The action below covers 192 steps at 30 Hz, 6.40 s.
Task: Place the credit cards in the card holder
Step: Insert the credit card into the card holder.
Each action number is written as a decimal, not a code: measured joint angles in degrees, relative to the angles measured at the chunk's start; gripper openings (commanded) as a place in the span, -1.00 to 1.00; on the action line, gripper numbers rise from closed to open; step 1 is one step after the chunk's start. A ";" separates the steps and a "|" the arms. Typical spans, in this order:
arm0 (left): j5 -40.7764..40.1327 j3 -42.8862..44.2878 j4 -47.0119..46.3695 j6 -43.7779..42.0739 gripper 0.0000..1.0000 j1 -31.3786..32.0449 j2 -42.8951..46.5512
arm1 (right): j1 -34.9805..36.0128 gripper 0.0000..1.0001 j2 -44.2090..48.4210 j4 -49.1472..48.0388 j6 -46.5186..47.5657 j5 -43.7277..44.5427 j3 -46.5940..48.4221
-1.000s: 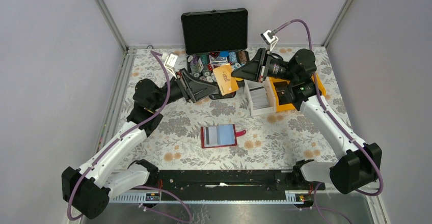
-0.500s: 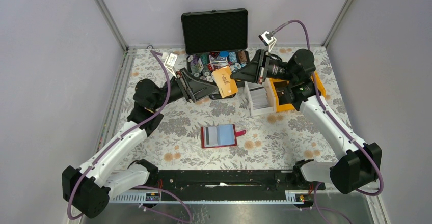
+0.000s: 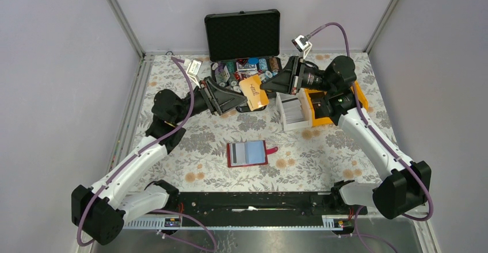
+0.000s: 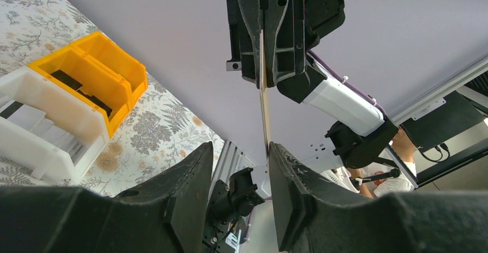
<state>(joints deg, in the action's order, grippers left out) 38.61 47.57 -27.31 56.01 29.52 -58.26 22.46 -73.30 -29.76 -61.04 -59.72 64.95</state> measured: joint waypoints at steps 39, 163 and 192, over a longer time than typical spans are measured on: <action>2.82 -2.78 -11.89 7.76 -1.00 -0.02 -2.89 | 0.46 -1.00 -1.44 4.13 4.02 0.70 -0.68; 1.42 -7.87 0.87 7.02 -1.00 -3.61 4.31 | 3.43 -0.46 3.72 11.69 11.85 3.10 -7.80; -1.33 -7.82 8.55 5.07 -1.00 -3.61 3.76 | 4.24 -0.34 2.64 24.30 19.93 9.73 -4.87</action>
<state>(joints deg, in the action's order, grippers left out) 37.28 39.75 -18.76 61.08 25.91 -54.50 26.70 -70.65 -5.45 -41.10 -50.00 60.07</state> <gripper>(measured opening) 0.022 0.324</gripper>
